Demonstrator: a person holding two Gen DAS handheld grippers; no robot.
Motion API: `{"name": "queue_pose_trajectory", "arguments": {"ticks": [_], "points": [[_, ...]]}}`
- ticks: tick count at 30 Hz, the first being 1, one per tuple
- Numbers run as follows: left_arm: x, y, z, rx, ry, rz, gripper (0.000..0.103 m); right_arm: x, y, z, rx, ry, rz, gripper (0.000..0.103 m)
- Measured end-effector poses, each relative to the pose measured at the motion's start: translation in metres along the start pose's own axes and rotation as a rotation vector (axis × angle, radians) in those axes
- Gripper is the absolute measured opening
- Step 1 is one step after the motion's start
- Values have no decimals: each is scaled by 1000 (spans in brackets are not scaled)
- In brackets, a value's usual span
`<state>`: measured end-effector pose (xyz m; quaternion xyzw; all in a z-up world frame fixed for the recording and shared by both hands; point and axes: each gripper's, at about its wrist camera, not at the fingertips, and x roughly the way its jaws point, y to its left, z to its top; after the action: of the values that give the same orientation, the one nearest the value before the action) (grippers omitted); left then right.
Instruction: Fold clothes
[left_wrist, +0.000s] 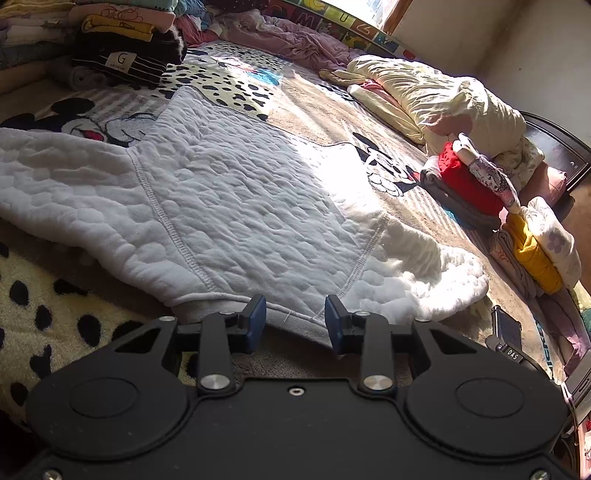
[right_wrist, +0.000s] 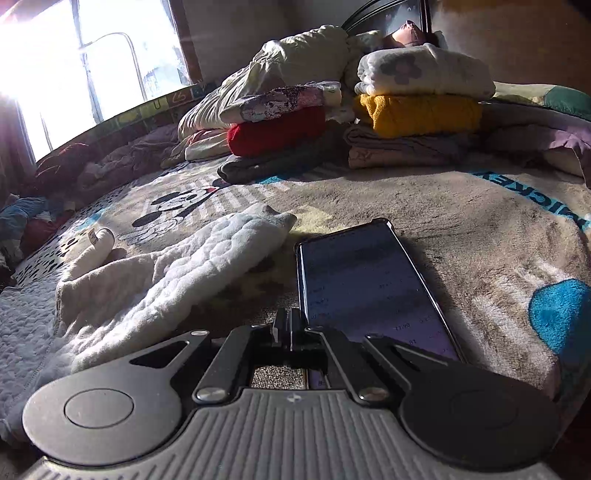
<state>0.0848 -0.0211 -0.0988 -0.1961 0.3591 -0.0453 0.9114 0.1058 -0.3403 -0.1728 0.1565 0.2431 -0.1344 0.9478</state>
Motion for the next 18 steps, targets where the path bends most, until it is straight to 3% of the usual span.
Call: {"name": "queue_pose_trajectory", "arguments": {"ticks": [6, 9, 14, 16, 18], "points": [[9, -12, -2, 17, 23, -20, 32, -2, -2, 2, -157, 1, -18, 2], [14, -24, -1, 30, 26, -42, 32, -21, 12, -16, -307, 7, 33, 22], [15, -42, -6, 59, 35, -84, 32, -45, 22, -47, -650, -49, 19, 22], [14, -44, -7, 64, 34, -92, 32, -48, 14, -50, -732, -84, 0, 22], [12, -44, -8, 64, 32, -93, 32, -45, 2, -43, -728, -90, -18, 23]]}}
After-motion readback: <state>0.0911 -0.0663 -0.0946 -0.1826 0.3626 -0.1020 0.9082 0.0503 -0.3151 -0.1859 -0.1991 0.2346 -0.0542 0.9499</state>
